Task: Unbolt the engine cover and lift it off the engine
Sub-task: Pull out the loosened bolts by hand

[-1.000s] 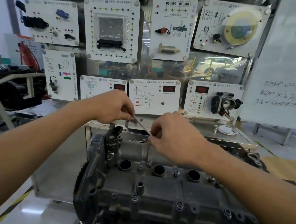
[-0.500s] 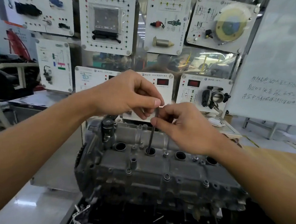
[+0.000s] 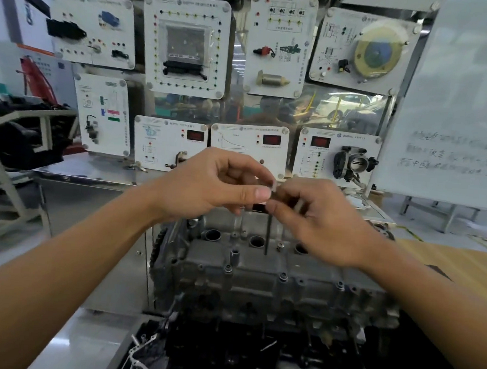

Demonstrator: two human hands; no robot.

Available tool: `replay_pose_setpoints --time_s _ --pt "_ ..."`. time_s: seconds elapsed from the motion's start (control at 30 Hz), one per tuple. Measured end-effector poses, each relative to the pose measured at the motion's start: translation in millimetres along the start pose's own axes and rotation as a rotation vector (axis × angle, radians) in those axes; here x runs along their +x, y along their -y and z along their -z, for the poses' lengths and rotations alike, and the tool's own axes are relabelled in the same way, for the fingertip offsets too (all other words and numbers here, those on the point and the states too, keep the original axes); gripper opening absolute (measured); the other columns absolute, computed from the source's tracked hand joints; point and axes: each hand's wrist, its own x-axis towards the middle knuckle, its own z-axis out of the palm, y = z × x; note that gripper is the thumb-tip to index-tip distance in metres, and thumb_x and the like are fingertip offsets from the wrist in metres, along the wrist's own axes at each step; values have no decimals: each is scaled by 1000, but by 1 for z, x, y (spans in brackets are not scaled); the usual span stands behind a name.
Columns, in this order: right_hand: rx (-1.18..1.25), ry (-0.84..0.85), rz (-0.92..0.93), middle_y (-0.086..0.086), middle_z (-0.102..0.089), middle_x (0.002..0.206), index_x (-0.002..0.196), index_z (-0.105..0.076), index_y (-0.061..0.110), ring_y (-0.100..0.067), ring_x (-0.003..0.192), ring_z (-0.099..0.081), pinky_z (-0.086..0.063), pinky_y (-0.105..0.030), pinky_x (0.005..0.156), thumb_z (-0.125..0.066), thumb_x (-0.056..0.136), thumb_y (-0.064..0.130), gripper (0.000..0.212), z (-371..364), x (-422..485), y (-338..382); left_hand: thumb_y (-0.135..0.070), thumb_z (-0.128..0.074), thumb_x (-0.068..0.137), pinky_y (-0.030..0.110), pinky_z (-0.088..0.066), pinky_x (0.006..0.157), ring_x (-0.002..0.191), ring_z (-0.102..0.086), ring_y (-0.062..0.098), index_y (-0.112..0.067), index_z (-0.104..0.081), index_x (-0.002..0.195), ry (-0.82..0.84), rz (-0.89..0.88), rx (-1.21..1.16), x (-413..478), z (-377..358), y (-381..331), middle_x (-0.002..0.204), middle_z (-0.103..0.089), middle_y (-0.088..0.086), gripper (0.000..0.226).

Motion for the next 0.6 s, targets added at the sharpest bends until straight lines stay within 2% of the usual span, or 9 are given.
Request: replay_pose_setpoints --time_s 0.07,0.17,0.27,0.37,0.43,0.53,0.6 --pt "-51 -11 -57 3 -58 61 72 -63 12 -13 57 -53 -43 -28 54 -62 95 23 25 27 -13 -4 -30 -74 80 31 -61 72 79 -70 15 -16 -76 100 5 -24 13 16 -25 -5 87 -75 3 24" --pt "-139 16 -177 -3 -61 65 80 -65 10 -20 60 -57 -46 -36 57 -53 98 27 27 69 -43 -12 -35 -72 78 31 -61 67 74 -69 14 -15 -74 94 8 -79 -75 55 -83 -16 78 -73 -1 26" --pt "-254 -26 -358 2 -60 66 84 -64 10 -12 62 -55 -42 -27 59 -48 100 21 25 115 -95 -26 -36 -72 84 28 -58 61 68 -68 15 -8 -74 90 18 -82 -219 101 -159 -32 71 -71 2 29" --pt "-490 22 -741 -8 -58 69 80 -61 2 -24 66 -53 -36 -35 58 -47 98 21 29 170 -175 -54 -37 -74 87 28 -56 58 65 -69 15 -12 -72 88 154 -39 -260 138 -257 -44 71 -73 2 25" --pt "-624 116 -1092 -7 -55 71 77 -60 3 -26 71 -52 -35 -32 63 -48 97 22 30 209 -244 -73 -38 -74 86 29 -56 59 66 -70 14 -19 -68 89 308 -40 -168 151 -333 -48 73 -74 1 21" --pt "-643 184 -1542 -2 -51 73 70 -51 15 -26 78 -52 -40 -30 68 -52 95 21 26 257 -357 -84 -37 -70 89 32 -56 72 83 -70 17 -20 -66 104 559 -82 66 158 -446 -49 92 -72 0 23" --pt "-630 174 -1728 -2 -53 73 66 -48 19 -22 69 -52 -40 -27 56 -55 92 21 27 272 -422 -82 -36 -68 90 28 -49 77 95 -65 16 -20 -65 114 667 -120 233 153 -512 -45 105 -69 -1 28"
